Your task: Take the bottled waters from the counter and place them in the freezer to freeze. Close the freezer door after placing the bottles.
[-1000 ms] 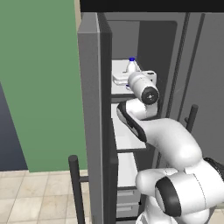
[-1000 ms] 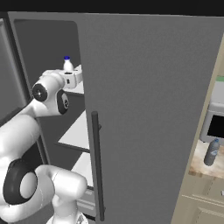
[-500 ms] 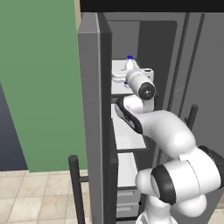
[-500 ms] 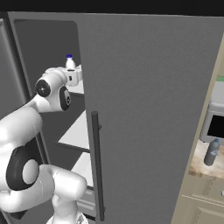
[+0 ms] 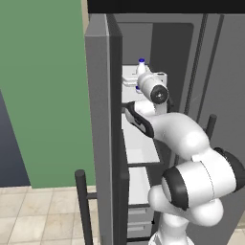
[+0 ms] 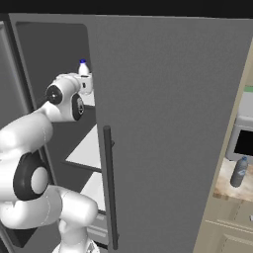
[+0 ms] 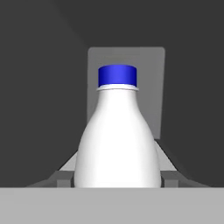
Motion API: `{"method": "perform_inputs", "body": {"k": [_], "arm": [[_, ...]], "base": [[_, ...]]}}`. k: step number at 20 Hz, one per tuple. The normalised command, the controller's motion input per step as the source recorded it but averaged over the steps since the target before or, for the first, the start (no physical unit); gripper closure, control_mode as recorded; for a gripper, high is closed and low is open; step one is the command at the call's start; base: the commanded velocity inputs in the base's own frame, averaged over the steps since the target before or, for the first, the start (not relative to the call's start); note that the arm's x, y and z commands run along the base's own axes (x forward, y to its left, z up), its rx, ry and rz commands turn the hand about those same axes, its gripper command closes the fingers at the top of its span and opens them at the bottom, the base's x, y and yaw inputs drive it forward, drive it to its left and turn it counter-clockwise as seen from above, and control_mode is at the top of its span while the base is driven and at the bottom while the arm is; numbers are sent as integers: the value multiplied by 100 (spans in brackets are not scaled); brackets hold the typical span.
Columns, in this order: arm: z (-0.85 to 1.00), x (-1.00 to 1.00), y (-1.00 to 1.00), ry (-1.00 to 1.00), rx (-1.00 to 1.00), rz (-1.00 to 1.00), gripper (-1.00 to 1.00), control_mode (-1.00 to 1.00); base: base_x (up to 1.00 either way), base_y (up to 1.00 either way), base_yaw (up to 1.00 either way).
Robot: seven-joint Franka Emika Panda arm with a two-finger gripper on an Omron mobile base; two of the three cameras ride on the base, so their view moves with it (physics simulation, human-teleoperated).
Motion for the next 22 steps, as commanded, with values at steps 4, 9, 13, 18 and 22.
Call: {"method": "perform_inputs", "body": {"k": [4,9,13,18,22], "arm": [[-21,41,-7,0,0,0,100,-100],[-29,37,-6,0,0,0,100,-100],[-31,24,-3,-1,0,0,100,-100],[-34,3,0,-3,0,0,100,-100],[-41,0,0,-2,0,0,100,-100]], "base": [[0,0,0],[0,0,0],[0,0,0],[0,0,0],[0,0,0]]}}
